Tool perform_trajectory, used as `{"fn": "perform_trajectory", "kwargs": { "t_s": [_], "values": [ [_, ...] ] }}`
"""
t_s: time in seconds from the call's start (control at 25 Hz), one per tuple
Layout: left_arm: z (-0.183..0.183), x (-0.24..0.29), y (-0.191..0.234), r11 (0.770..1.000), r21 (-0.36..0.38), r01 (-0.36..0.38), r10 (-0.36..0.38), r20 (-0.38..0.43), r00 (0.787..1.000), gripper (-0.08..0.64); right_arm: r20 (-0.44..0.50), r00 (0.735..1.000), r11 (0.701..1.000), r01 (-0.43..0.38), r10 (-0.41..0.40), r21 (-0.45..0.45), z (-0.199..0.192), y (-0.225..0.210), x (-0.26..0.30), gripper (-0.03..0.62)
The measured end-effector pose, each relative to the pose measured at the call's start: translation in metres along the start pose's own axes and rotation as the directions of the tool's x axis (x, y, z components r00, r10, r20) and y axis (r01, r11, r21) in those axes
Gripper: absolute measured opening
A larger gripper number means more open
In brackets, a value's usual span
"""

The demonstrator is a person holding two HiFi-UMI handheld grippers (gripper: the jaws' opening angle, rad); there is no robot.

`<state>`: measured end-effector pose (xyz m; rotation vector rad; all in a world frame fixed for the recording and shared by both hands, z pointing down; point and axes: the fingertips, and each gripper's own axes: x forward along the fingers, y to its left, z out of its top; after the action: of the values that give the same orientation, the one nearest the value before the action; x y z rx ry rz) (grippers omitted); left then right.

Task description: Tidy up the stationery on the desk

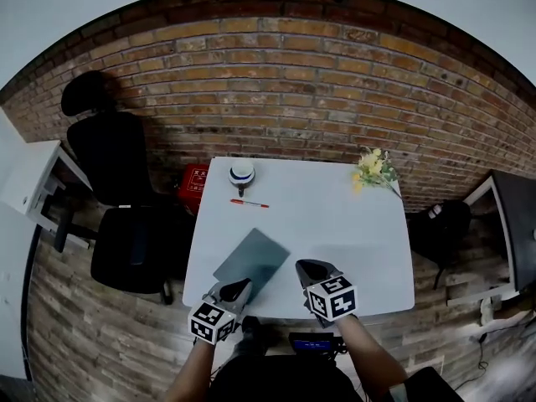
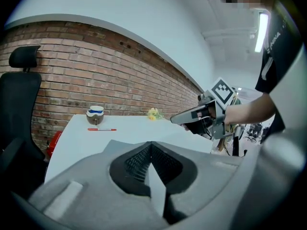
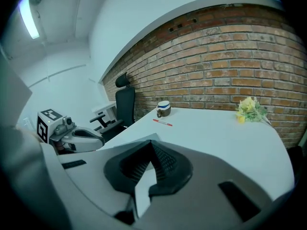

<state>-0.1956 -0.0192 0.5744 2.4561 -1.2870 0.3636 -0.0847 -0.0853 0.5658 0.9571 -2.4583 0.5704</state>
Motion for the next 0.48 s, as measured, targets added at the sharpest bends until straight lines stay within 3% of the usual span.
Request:
{"fn": "perform_trajectory", "kwargs": {
  "t_s": [0.48],
  "values": [
    [0.009,0.007,0.056,0.987,0.051,0.151,-0.149,-0.051,0.988,0.006,0.037,0.990,0.987,0.133,-0.137,0.095,0.021,0.011,0.032,0.009]
  ]
}}
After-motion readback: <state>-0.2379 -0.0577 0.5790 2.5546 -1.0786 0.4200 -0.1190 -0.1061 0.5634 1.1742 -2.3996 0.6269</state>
